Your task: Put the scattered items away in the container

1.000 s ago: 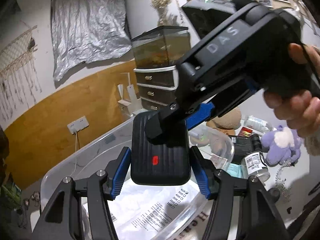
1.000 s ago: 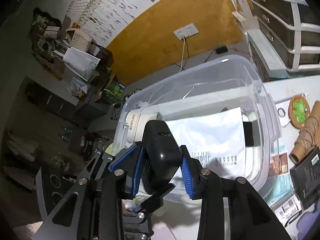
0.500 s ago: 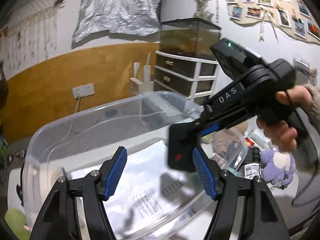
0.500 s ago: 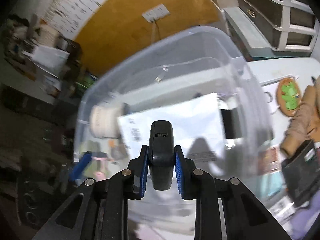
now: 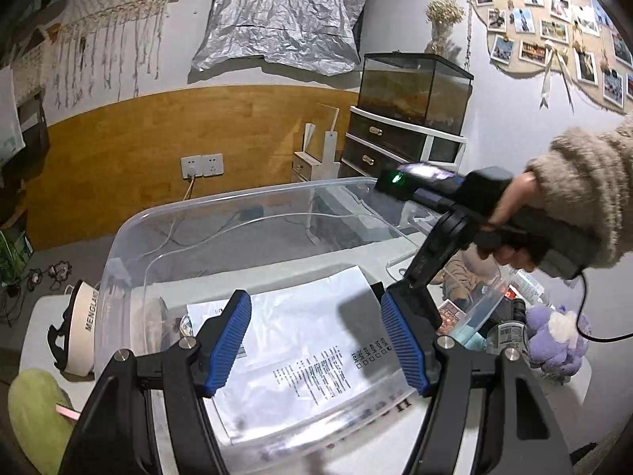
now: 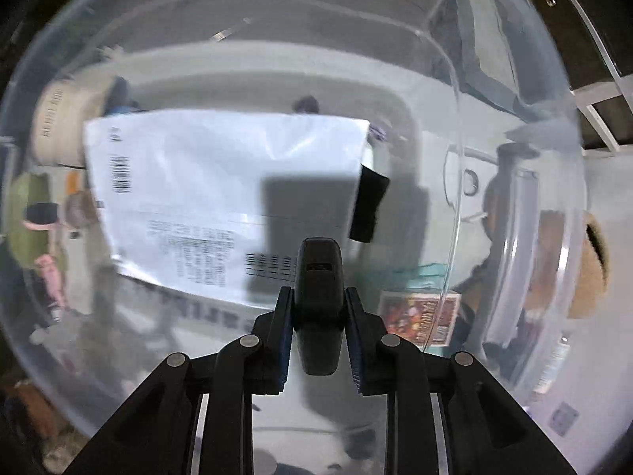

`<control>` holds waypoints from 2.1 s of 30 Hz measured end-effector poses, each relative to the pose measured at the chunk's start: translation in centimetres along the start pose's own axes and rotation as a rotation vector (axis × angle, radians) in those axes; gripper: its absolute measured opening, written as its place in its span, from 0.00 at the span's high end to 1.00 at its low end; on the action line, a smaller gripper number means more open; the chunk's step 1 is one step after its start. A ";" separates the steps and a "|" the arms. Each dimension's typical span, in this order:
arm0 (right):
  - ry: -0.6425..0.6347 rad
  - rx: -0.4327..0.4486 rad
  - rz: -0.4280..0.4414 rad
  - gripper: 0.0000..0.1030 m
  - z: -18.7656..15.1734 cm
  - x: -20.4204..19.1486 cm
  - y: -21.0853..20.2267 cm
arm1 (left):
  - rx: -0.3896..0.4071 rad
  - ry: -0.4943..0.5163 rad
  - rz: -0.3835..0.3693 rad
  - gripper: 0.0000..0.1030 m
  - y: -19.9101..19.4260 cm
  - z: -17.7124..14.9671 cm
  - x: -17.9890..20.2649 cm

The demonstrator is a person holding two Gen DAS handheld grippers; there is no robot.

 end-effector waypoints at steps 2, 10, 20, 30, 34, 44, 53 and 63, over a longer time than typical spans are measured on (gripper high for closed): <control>0.011 -0.028 -0.061 0.76 0.4 0.2 1.1 | 0.006 -0.019 -0.004 0.34 -0.2 -0.1 -0.3; -0.033 -0.122 -0.235 0.76 1.9 -0.3 4.9 | 0.013 -0.039 -0.012 0.34 -0.6 -0.3 -1.3; -0.077 -0.139 -0.102 0.52 2.8 -2.9 4.0 | 0.009 -0.048 -0.031 0.34 -0.1 -0.3 -1.6; -0.483 -0.205 -0.119 0.81 0.8 -7.1 5.9 | 0.007 -0.045 -0.033 0.34 0.0 -0.2 -1.2; -0.561 -0.325 -0.129 0.81 -0.8 -7.6 9.3 | 0.000 -0.041 -0.021 0.34 0.1 -0.3 -1.2; -0.425 -0.301 -0.204 0.76 1.3 -4.4 10.8 | -0.020 -0.053 -0.011 0.34 0.9 -0.5 -1.2; -0.365 -0.143 -0.149 0.76 2.3 -4.4 7.0 | -0.006 -0.007 0.019 0.07 -0.1 -0.2 0.0; -0.121 0.357 0.156 0.14 -1.2 -4.0 -7.6 | 0.009 -0.015 0.078 0.00 -2.4 0.4 0.4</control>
Point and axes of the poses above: each gripper's, at about its wrist camera, not at the fingertips, and y roughly the way its jaws point, x to its right, z to its top, the point moved 6 cm from there along y, roughly the way its jaws point, and after that the axes turned 2 degrees about y, right-handed, at the moved point
